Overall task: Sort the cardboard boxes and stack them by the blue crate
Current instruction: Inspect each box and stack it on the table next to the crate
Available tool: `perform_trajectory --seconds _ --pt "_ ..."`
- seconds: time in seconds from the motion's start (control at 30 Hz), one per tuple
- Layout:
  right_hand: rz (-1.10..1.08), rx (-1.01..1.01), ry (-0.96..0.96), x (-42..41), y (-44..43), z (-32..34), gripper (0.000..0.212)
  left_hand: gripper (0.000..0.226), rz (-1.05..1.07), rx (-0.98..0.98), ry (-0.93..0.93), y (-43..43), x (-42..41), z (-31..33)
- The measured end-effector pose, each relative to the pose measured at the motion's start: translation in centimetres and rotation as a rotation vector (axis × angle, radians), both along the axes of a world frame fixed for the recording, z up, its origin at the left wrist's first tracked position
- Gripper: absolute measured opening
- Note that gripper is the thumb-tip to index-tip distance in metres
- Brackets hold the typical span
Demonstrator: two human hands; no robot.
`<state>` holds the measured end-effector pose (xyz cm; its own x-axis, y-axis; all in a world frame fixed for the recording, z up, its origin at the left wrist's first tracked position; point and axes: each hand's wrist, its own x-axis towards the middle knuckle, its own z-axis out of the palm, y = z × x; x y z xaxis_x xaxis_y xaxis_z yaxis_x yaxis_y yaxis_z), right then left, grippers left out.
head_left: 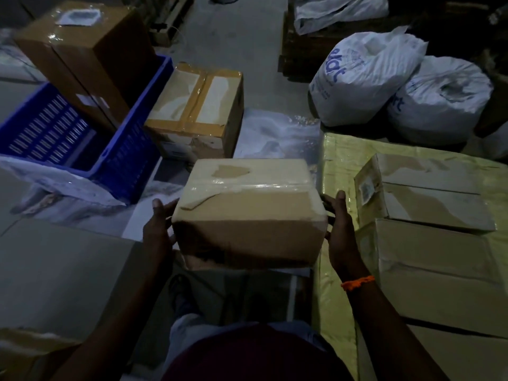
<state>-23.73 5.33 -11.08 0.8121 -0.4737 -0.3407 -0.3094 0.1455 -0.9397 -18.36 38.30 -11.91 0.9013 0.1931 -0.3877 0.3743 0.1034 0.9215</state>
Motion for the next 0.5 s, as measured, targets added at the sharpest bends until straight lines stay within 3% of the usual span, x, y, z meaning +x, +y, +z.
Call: perform_trajectory --seconds 0.2,0.43,0.5 --pt "0.058 0.155 0.201 -1.5 -2.3 -1.5 0.079 0.075 -0.030 -0.074 0.141 0.9 -2.4 -1.5" --pt "0.082 0.081 0.225 -2.7 -1.5 -2.9 0.058 0.079 -0.048 -0.032 0.167 0.2 -3.8 -2.8" --pt "0.134 -0.167 0.200 -2.3 -1.0 -3.3 0.050 0.064 -0.133 0.132 0.132 -0.2 -4.0 -2.1"
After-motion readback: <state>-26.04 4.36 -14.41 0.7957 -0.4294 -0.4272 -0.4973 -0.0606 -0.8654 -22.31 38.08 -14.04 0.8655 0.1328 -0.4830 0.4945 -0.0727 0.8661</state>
